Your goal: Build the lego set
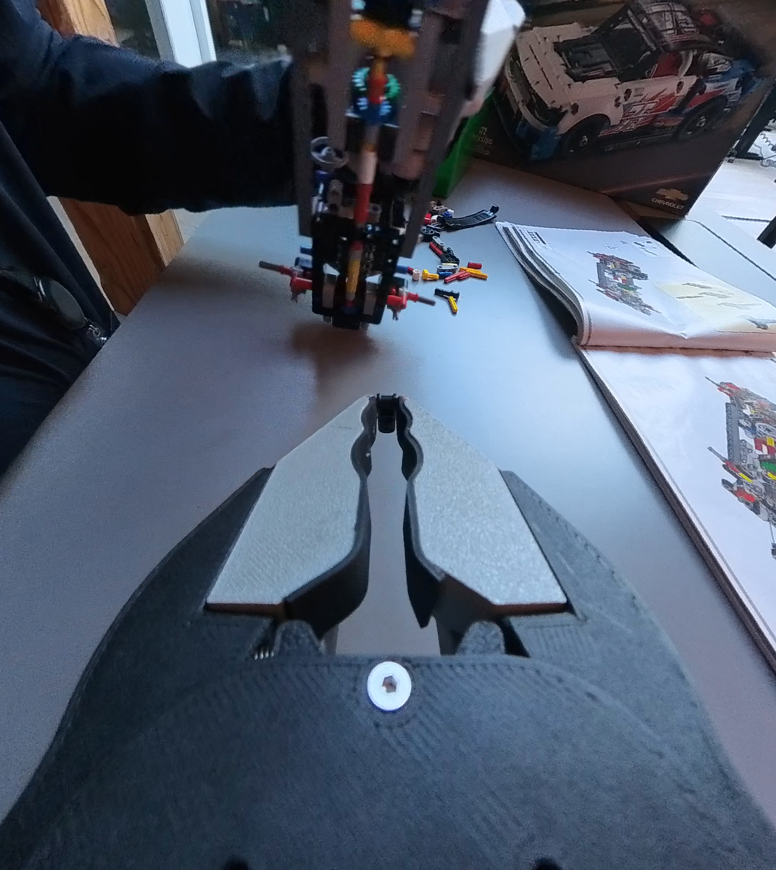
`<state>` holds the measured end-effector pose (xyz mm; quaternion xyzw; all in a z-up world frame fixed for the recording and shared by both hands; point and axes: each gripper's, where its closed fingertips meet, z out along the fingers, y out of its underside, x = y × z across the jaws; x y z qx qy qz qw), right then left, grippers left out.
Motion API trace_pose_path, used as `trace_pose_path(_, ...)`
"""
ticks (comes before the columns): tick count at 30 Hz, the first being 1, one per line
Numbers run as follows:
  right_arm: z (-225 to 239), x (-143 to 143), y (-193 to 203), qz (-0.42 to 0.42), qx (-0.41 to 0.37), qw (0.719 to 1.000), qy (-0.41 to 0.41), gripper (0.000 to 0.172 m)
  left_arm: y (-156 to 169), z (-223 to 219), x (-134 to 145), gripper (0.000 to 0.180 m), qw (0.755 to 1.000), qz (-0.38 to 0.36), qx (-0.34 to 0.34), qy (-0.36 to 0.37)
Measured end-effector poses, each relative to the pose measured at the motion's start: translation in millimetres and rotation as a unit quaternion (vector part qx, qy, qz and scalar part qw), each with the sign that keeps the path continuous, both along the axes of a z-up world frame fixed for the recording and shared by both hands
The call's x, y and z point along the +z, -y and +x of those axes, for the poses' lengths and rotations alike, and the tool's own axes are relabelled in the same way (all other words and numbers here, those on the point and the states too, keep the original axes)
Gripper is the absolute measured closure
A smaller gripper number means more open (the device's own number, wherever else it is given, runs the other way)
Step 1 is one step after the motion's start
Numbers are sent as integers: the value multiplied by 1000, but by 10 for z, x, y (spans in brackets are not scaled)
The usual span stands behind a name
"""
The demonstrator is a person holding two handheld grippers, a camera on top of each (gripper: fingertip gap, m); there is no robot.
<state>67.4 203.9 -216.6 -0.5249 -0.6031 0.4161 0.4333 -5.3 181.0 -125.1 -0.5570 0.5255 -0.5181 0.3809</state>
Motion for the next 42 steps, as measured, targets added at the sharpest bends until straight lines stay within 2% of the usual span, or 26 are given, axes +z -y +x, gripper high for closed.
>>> trace_pose_path(5,-6,-13,8,7,-1,1000,5,167,-378,-249,28,114,989,-104,62,84)
trace_pose_path(11,-13,-23,21,11,1,1000,9,167,-472,-343,11,114,979,-147,74,121)
trace_pose_path(33,-20,-34,31,12,2,1000,11,167,-381,-352,19,113,976,-170,30,130)
trace_pose_path(42,-18,-44,23,8,2,1000,11,167,-298,-396,43,113,980,-156,15,120)
